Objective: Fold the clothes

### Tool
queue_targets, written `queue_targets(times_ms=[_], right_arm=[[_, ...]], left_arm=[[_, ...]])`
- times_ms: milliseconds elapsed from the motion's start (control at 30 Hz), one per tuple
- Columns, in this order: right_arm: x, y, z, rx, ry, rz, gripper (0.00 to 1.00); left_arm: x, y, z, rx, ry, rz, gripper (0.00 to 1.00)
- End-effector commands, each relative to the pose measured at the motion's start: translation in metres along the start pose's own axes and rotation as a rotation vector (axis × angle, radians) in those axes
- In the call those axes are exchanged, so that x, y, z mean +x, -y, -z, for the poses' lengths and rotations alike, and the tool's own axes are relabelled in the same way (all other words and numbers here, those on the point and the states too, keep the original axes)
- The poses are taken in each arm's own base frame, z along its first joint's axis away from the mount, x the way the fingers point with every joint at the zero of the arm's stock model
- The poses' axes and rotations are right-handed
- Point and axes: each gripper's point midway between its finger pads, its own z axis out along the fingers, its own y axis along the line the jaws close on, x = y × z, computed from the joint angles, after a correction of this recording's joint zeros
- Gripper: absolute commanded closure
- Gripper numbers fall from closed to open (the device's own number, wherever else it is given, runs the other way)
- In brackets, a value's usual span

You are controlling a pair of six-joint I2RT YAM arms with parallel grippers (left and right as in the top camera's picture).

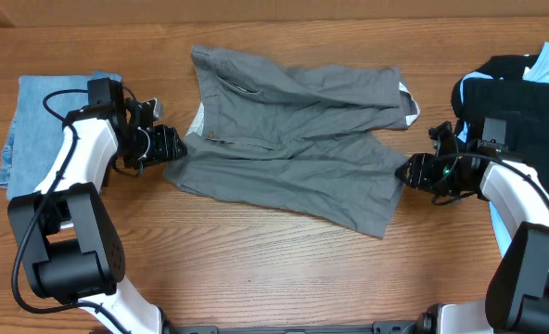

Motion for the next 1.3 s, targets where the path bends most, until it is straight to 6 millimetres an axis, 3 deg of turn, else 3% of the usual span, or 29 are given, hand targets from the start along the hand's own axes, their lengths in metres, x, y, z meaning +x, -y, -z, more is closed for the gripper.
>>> queue_targets(times_ms=[0,167,200,233,367,533,667,867,933,1100,1267], right_arm=[[0.003,0.001,-0.002,0.000,0.008,-0.011,0.52],[-0.001,-0.002,-0.002,-0.020,0.027,-0.026,0.75],[-0.002,-0.003,-0.002,-0.024,0.029,-0.025,0.72],[-0.002,-0.003,-0.002,-0.024,0.028,-0.025,0.58],[-0.006,-0.009,-0.003,-0.066,0.051,-0.011,0.39],[-0.009,-0.011,-0.006,-0.085,0.079,0.007,0.39],[-0.009,-0.012,-0.009,-0.110,0.099,-0.005,0.52],[-0.009,-0.014,-0.010,-0.123,0.100,-0.003,0.96],[-0.009,-0.014,-0.010,-0.123,0.100,-0.003,0.96],[-0.011,-0.003,-0.004,-0.115,0.113,-0.068,0.96],[-0.012,0.001,0.002,-0.143,0.123,-0.095,0.96]], left_arm=[[-0.006,0.001,0.005,0.013,0.020,-0.004,0.37],[-0.008,0.001,0.005,0.013,0.025,-0.006,0.37],[-0.008,0.001,0.005,0.013,0.026,-0.007,0.37],[-0.008,0.001,0.005,0.013,0.027,-0.007,0.37],[-0.009,0.001,0.005,0.013,0.028,-0.007,0.37],[-0.009,0.001,0.005,0.013,0.029,-0.008,0.37],[-0.009,0.001,0.005,0.013,0.032,-0.009,0.38],[-0.009,0.002,0.005,0.017,0.032,-0.009,0.38],[-0.010,0.004,0.005,0.031,0.032,-0.009,0.34],[-0.023,0.018,0.024,0.202,0.080,0.022,0.03],[-0.015,0.002,0.009,0.175,0.036,-0.012,0.00]])
